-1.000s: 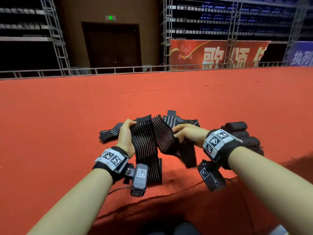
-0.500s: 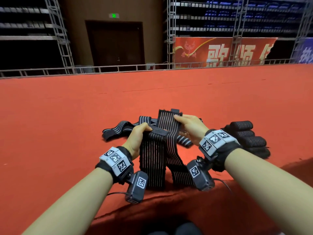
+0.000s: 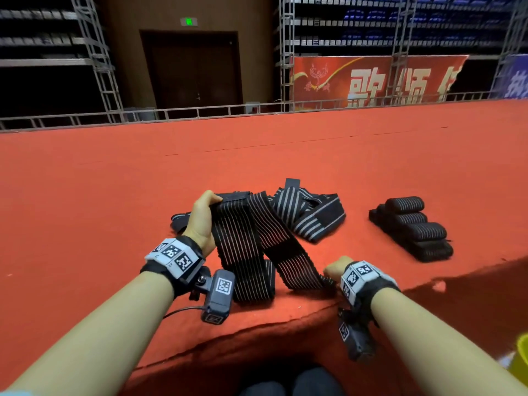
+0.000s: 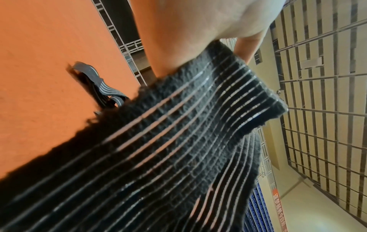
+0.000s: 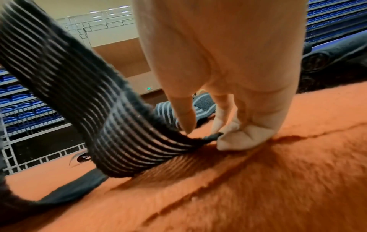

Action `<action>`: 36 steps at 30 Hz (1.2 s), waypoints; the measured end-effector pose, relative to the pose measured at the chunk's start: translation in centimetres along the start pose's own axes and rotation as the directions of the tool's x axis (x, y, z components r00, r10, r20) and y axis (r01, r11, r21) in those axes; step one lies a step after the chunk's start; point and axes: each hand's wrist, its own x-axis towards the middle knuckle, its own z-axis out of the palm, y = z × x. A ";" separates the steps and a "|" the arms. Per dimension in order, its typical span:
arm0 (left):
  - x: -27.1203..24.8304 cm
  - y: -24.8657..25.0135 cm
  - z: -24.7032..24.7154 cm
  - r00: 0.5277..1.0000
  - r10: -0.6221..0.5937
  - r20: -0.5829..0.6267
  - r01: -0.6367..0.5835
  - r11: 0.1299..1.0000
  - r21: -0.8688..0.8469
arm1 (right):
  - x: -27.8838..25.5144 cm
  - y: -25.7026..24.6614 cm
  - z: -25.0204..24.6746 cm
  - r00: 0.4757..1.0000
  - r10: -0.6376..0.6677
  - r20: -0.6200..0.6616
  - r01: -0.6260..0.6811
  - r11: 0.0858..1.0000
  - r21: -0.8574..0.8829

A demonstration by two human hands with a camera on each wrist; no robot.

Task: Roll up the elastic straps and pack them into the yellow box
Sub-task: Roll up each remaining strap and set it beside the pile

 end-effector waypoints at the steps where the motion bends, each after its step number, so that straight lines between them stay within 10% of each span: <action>1: 0.0 -0.1 0.0 1.000 0.006 0.000 -0.006 1.000 0.005 | 0.0 0.1 0.3 1.000 0.024 0.009 -0.024 1.000 -0.004; 6: 0.4 -0.1 -0.8 1.000 0.016 0.007 -0.016 0.999 0.027 | 0.7 1.0 0.5 0.994 0.082 0.079 -0.103 0.937 0.334; 9: 0.8 -0.1 -1.6 1.000 0.009 -0.009 -0.009 1.000 0.022 | 1.5 1.5 -2.1 0.997 0.019 -0.076 0.040 0.717 0.696; 13: 1.6 -0.5 -1.7 0.998 -0.024 -0.055 0.030 0.994 0.104 | 2.1 1.1 -6.4 0.883 0.046 -0.468 0.450 0.207 0.869; 19: 3.6 -1.7 -2.3 0.988 0.039 -0.148 0.049 0.835 0.548 | -1.6 -2.7 -11.5 0.842 -0.091 -0.532 0.535 0.015 0.845; 22: 6.1 -3.3 -4.6 0.975 0.175 -0.135 -0.054 0.779 0.625 | -4.8 -5.8 -11.0 0.889 -0.425 -0.173 0.258 0.152 0.954; 25: 4.0 -2.6 -2.7 0.976 0.201 -0.081 -0.128 0.838 0.530 | -6.1 -7.9 -8.4 0.792 -0.597 0.124 0.195 0.441 0.876; 30: 0.5 -0.9 0.4 0.978 0.163 0.127 -0.202 0.883 0.424 | -6.4 -10.8 -3.6 0.723 -0.616 -0.312 0.638 0.424 0.642; 36: -1.1 0.7 1.1 0.966 0.086 0.245 -0.174 0.915 0.365 | -6.0 -11.1 -3.1 0.616 -0.570 -0.544 0.779 0.337 0.528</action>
